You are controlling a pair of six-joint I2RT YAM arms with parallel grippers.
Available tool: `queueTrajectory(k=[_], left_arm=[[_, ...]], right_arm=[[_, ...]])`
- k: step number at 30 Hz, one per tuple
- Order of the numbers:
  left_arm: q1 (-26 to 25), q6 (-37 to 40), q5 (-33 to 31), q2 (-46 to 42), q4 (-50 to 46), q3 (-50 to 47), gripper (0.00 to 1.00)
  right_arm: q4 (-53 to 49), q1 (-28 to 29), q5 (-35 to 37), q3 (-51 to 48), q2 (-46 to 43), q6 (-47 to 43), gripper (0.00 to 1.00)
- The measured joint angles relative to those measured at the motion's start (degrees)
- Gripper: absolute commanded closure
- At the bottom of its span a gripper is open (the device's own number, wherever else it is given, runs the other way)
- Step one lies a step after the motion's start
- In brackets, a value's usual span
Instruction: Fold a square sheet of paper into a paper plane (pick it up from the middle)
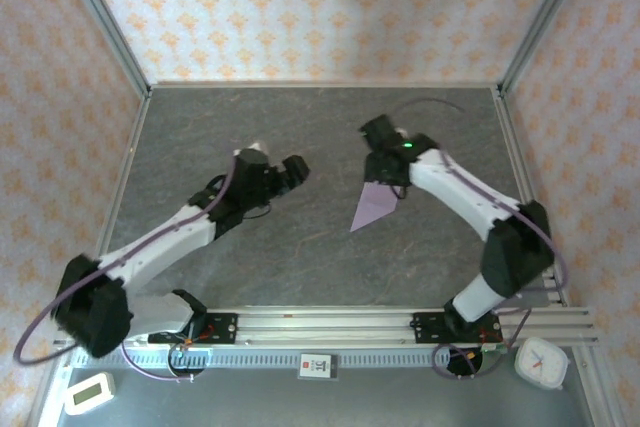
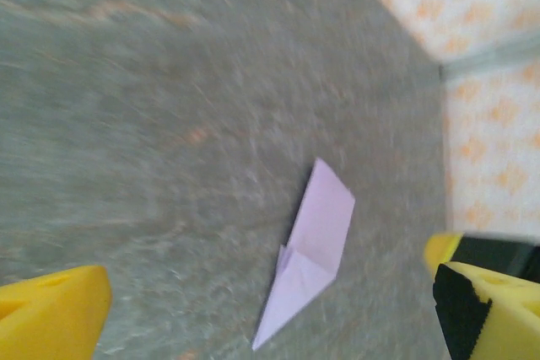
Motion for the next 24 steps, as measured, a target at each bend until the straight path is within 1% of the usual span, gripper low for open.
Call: queueTrajectory(k=[3,5,8,13,16,20,24], left_arm=[[-4.9,2.0,0.1,8.8,1.9,5.6,0.01],[-7.2,3.1,0.7,14.2,3.3,9.2,0.01],[-9.3,4.8,2.2,21.7,4.9,14.2,0.01],[-11.1,7.3,8.2,32.6,6.1,22.6,0.01],[-12.4,8.9,11.3,37.4,6.2,26.8,0.01],[-14.4,9.9,14.9,41.5,6.2,29.6,0.01],[-15.6,10.0,16.6,43.6,6.2,29.7,0.01]], right_arm=[[4.9,-9.9,-7.4,-9.1,-5.1,1.6,0.42],[7.7,-14.6,-12.4,-14.3,-6.6,2.9,0.42],[11.6,-19.1,-19.0,-20.1,-7.3,5.0,0.43],[17.5,-22.9,-25.7,-25.1,-8.2,9.0,0.44],[20.4,-25.3,-28.4,-26.6,-9.0,10.7,0.44],[22.5,-27.3,-31.2,-27.4,-9.0,11.9,0.45],[24.3,-27.4,-33.5,-28.0,-8.7,12.3,0.45]])
